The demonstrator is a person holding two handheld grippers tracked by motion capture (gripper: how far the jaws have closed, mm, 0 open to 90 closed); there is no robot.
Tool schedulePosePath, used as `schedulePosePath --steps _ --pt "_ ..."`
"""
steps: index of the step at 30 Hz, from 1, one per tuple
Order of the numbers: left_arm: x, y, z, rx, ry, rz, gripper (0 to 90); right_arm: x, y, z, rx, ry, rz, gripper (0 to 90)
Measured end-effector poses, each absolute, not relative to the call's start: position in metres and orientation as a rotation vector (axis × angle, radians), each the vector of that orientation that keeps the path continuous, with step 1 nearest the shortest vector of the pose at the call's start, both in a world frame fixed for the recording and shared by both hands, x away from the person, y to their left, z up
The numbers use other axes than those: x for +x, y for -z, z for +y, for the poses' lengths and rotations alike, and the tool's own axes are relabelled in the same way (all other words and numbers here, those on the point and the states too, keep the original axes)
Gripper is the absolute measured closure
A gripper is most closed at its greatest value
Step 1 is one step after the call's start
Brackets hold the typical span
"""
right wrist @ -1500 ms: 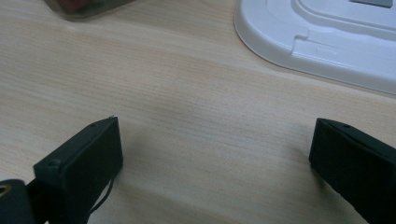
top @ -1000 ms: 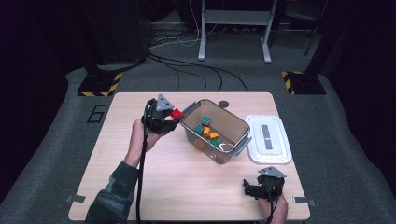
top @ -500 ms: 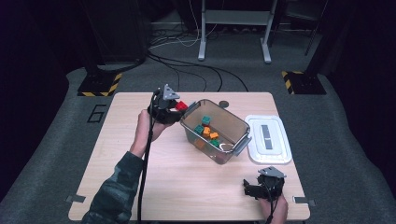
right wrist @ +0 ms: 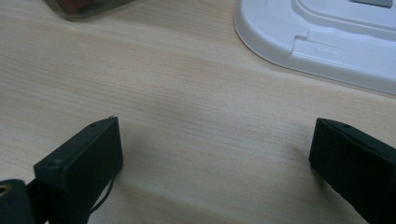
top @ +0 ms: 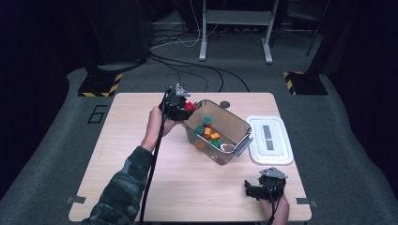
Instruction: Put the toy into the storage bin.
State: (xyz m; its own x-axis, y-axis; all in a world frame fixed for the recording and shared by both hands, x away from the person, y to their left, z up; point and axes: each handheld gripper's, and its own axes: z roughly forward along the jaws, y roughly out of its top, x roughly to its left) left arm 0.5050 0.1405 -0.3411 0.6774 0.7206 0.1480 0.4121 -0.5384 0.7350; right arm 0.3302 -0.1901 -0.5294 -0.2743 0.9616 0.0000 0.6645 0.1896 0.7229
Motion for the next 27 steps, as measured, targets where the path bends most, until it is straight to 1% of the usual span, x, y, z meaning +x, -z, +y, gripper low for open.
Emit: schedulePosePath --steps 10,12,13,16,21,23,27 --pt "0.515 0.353 0.129 2.231 -0.546 0.858 58.1 0.33 0.529 -0.19 1.514 -0.859 2.016 1.6" --pt "0.517 0.355 0.127 2.234 -0.534 0.862 57.5 0.33 0.529 -0.19 1.515 -0.859 2.016 1.7" --pt "0.517 0.355 0.127 2.24 -0.526 0.858 55.8 0.33 0.529 -0.19 1.514 -0.859 2.016 1.7" --pt "0.517 0.356 0.126 2.248 -0.505 0.878 40.6 0.33 0.529 -0.19 1.513 -0.859 2.016 1.7" --pt "0.512 0.356 0.135 2.218 -0.496 0.909 20.9 0.33 0.529 -0.191 1.513 -0.859 2.016 1.7" --pt "0.508 0.355 0.14 2.202 -0.5 0.918 15.7 0.33 0.529 -0.191 1.513 -0.859 2.017 1.7" --pt "0.499 0.357 0.151 2.18 -0.506 0.939 10.5 0.33 0.529 -0.191 1.513 -0.859 2.017 1.7"
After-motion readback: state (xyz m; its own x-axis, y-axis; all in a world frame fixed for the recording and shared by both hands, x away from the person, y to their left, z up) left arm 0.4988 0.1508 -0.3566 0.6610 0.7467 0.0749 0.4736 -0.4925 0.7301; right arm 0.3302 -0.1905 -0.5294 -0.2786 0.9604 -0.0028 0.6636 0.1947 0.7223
